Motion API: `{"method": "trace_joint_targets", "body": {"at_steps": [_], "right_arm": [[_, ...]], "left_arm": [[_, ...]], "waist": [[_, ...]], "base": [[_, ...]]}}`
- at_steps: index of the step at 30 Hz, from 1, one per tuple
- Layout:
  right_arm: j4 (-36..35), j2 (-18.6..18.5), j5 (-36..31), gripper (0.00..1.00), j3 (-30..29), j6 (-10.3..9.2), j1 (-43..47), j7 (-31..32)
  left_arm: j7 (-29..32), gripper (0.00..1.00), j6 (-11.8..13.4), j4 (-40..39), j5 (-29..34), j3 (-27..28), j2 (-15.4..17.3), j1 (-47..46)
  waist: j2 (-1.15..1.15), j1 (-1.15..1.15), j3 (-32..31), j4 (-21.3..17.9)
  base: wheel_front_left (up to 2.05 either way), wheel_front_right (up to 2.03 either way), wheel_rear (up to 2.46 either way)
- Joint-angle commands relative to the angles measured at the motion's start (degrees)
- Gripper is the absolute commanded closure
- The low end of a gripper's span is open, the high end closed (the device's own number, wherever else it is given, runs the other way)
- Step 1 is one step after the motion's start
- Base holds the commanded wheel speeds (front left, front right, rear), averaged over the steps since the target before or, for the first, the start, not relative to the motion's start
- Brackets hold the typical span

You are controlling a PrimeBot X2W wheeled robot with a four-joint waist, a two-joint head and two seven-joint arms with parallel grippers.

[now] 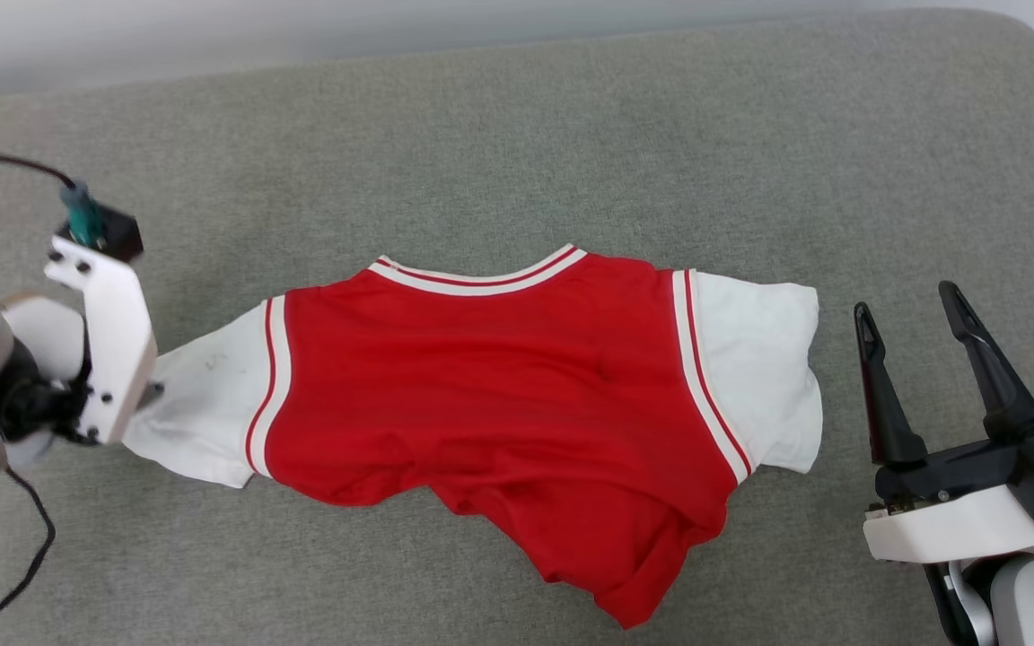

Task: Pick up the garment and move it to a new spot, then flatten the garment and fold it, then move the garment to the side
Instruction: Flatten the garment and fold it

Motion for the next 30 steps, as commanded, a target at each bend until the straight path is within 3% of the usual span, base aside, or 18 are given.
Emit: {"method": "trace_joint_targets", "body": {"at_steps": [1, 8, 9, 10, 11, 16, 22, 26, 30], "right_arm": [[-0.2, -0.2, 0.1, 0.00, 0.0, -0.06, -0.6, -0.1], [0.2, -0.3, 0.3, 0.00, -0.3, -0.06, -1.9, -0.1], [0.2, -0.4, 0.3, 0.00, -0.4, -0.06, -2.3, -0.1], [0.2, -0.5, 0.3, 0.00, -0.6, -0.06, -2.6, -0.1], [0.1, -0.8, 0.1, 0.00, -0.8, -0.06, -2.9, -0.1], [-0.1, -2.7, -0.5, 0.00, -2.1, -0.06, -5.0, -0.1], [0.5, -8.5, -1.4, 0.00, -1.0, -0.06, -9.9, 0.9], [1.0, -13.7, 0.4, 0.00, 2.0, -0.06, -14.9, 6.9], [2.6, -19.9, 5.6, 0.00, 7.2, -0.06, -20.0, 17.9]], "left_arm": [[0.6, 0.00, 0.0, 0.0, -0.3, -0.8, -0.2, 1.6], [-0.1, 0.00, -0.1, 1.5, -0.6, -3.1, -2.1, 5.9], [-0.4, 0.25, -0.1, 1.6, -0.3, -3.4, -2.5, 6.1], [-1.1, 0.95, -0.1, 1.7, -0.1, -3.5, -2.7, 6.2], [-1.7, 1.00, -0.1, 1.7, -0.1, -3.4, -2.9, 6.0], [-3.6, 1.00, -0.1, 0.3, -0.7, -2.7, -2.5, 4.0], [-6.5, 1.00, -0.1, -5.1, -0.8, -2.6, -0.5, 0.7], [-7.8, 1.00, -0.1, -9.2, -0.6, -3.1, 0.8, -0.6], [-8.8, 1.00, -0.1, -12.5, 0.5, -3.9, 1.4, -1.1]], "waist": [[0.00, 0.00, 0.8, -0.5], [0.00, 0.00, 2.1, -0.9], [0.00, 0.00, 2.1, -0.9], [0.00, 0.00, 1.9, -0.8], [0.00, 0.00, 1.6, -0.7], [0.00, 0.00, -0.3, 0.0], [0.00, 0.00, -3.1, 1.4], [0.00, 0.00, -4.0, 2.4], [0.00, 0.00, -3.9, 3.6]], "base": [[0.00, 0.00, 0.00], [0.00, 0.00, 0.00], [0.00, 0.00, 0.00], [0.00, 0.00, 0.00], [0.00, 0.00, 0.00], [0.00, 0.00, 0.00], [0.00, 0.00, 0.00], [0.00, 0.00, 0.00], [0.00, 0.00, 0.00]]}}
